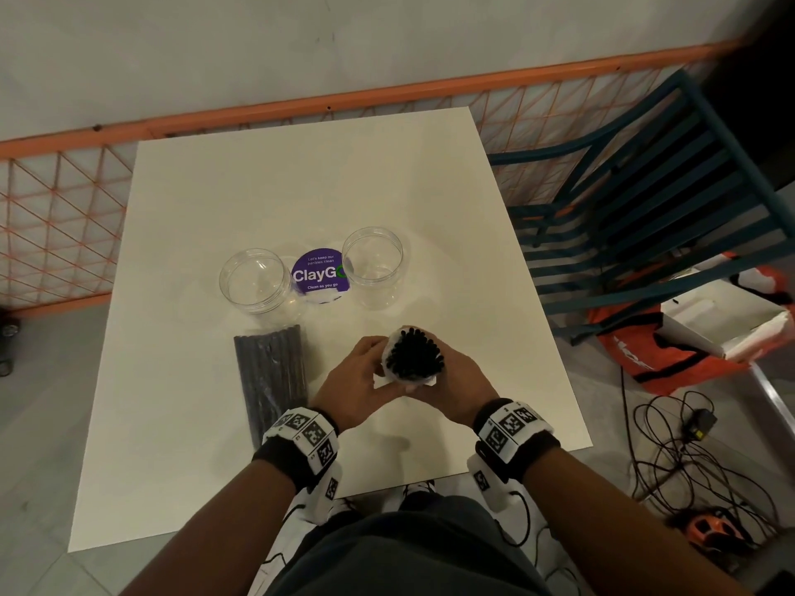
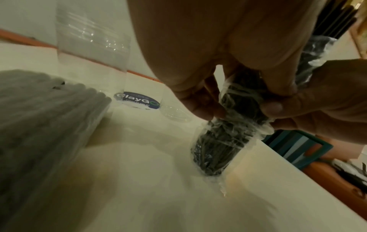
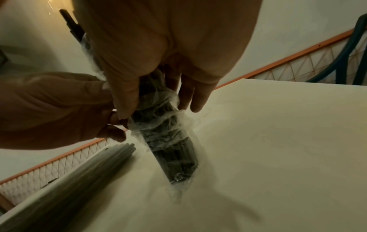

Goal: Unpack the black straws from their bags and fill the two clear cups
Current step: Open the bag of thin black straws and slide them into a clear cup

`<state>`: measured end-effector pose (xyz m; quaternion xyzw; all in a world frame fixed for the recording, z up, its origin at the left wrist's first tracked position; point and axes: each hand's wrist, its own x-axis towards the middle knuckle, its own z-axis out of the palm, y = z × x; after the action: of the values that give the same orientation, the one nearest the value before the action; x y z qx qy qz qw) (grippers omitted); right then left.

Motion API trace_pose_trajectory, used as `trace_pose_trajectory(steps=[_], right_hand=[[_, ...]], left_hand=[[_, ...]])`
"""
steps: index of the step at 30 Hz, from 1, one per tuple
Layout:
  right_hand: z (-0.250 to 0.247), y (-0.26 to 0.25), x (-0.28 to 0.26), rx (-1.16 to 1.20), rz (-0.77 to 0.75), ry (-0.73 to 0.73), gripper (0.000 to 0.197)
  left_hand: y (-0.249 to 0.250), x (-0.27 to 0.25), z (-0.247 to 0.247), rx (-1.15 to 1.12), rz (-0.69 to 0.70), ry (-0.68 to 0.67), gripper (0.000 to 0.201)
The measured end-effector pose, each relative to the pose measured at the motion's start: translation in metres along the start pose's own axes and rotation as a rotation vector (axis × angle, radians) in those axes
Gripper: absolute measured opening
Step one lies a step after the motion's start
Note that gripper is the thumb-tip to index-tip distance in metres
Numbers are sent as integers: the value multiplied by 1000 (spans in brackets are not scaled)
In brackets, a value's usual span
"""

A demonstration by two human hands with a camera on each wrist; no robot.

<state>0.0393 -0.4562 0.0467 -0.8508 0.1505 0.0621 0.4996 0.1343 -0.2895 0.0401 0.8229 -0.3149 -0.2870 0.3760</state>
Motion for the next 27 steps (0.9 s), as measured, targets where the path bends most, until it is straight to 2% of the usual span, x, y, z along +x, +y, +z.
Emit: trace_pose_trajectory(steps=[2,4,6,9,11,12,14,15,17,19,22,24,27], right_hand=[[0,-1,2,104,-6,8,86],[1,-1,6,134,-21,65,87],[-2,-11,14,50,-9,90,82],[-5,-18,28,40,127,95,67],[-7,-18,33,216,194,120,62],[-9,-19,34,297,205,137,57],[-10,-23,34,423,181,163,42],[-11,-25,34,504,170,171,37],[-14,-32,33,678,171,164,32],[-17,-40,32,815,205,114,32],[-17,-49,31,839,206,59,37],[-16,-55,30,777,168,47,35],[-18,-58,30,534,69,3,34]], left_hand=[[0,-2,0,-139,-26,-25,70],[5,-5,-2,-325,-73,-61,58],[12,-7,-3,-512,-97,-57,53],[17,-8,-1,-665,-92,-8,62],[15,-10,-1,-592,-60,16,67],[12,-11,-3,-439,-55,31,73],[4,-13,-4,-123,-67,71,100],[2,-14,-4,-69,-87,83,113],[-2,-15,-4,-207,-159,62,124],[-3,-18,-3,-413,-198,-17,117],[0,-21,0,-526,-207,-28,83],[5,-23,3,-523,-215,-7,62],[11,-23,4,-483,-257,29,37]])
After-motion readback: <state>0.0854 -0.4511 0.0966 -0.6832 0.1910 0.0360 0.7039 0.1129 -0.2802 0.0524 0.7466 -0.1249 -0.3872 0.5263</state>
